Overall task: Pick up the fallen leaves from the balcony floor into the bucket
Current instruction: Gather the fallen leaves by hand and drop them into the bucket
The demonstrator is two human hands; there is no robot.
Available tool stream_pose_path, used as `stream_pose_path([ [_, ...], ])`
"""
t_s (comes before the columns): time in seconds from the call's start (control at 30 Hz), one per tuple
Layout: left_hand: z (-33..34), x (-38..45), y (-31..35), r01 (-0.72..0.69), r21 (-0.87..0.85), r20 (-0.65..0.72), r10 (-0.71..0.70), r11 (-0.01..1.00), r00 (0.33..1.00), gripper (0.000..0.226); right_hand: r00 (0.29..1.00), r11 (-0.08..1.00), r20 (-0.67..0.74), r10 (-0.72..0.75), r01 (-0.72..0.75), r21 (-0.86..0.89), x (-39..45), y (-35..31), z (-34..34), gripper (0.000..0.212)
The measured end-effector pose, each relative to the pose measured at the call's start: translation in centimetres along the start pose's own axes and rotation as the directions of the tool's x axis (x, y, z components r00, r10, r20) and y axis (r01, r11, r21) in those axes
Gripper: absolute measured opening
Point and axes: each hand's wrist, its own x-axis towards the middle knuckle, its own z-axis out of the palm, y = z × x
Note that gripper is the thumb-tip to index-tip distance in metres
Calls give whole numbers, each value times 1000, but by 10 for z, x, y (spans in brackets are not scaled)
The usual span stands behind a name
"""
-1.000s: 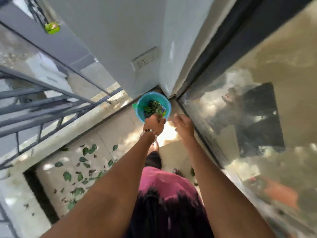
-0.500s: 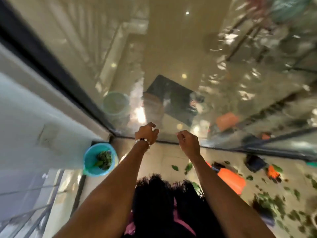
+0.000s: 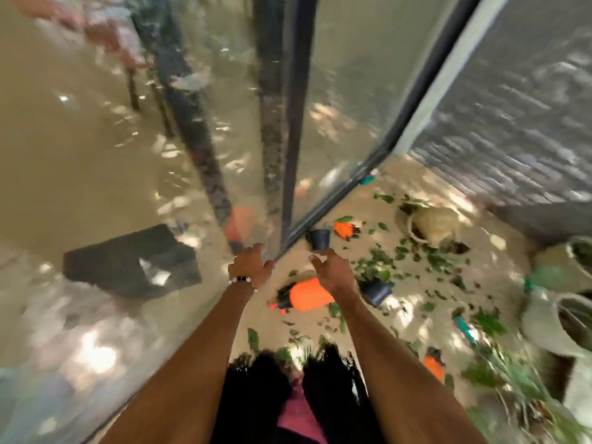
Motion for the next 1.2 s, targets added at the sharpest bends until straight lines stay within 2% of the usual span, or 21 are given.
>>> stream_pose_path([
  [0.13,15,25,67,-178,97,73,172,979,982,54,979,986,-135,153,-143,80,13,41,-37,50],
  [0.33,28,68,145,-363,161,172,336,918,926,48,913,937,-219,345,-325,126,21,80,-64,56],
  [0.6,47,101,241,-533,199,310,463,822,830,50,745,834,-374,552,-490,255,25,123,-119,51],
  [0.77,62,109,297,-594,170,323,525,787,788,51,667,760,-367,649,-544,356,31,157,-139,62],
  [0.93,93,114,352,-604,172,324,535,778,781,52,666,765,-379,643,-535,357,43,208,-168,60],
  [1.2,167,109,464,-591,258,368,488,764,792,53,697,758,-327,638,-494,425,72,324,-258,59],
])
